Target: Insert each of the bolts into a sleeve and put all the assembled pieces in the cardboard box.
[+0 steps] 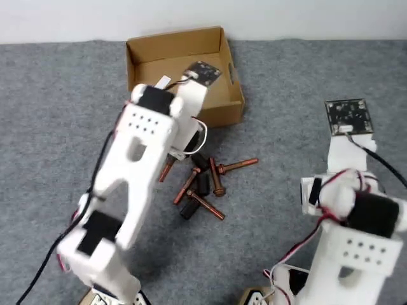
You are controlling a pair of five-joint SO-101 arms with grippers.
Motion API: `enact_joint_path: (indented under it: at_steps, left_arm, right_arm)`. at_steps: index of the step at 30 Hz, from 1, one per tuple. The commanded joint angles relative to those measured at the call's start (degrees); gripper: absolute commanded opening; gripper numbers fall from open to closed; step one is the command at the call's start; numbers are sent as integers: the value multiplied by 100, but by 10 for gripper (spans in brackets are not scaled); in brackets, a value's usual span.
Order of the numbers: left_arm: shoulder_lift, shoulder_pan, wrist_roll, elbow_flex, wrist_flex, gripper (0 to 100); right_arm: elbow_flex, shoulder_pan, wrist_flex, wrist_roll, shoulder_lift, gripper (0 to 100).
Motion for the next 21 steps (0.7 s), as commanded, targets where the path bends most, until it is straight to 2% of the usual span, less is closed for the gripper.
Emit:
enact_joint_path:
  at_steps: [1,6,11,15,21]
  left_arm:
    - [-1451,62,158,620,167,6]
    - [-3059,9,352,1842,-105,6]
    - [-4571,9,818,3152,-1029,5]
    - [-5565,9,1143,4154,-1846,5]
    - [-6611,0,1855,5182,-2207,5]
  right_arm:
    - [62,31,233,246,-585,9]
    - [862,40,215,316,-1420,9]
    - [1547,40,-31,202,-2246,9]
    - [2057,-4,-620,-607,-2774,9]
    - [2769,-1077,-1262,-1820,-3407,8]
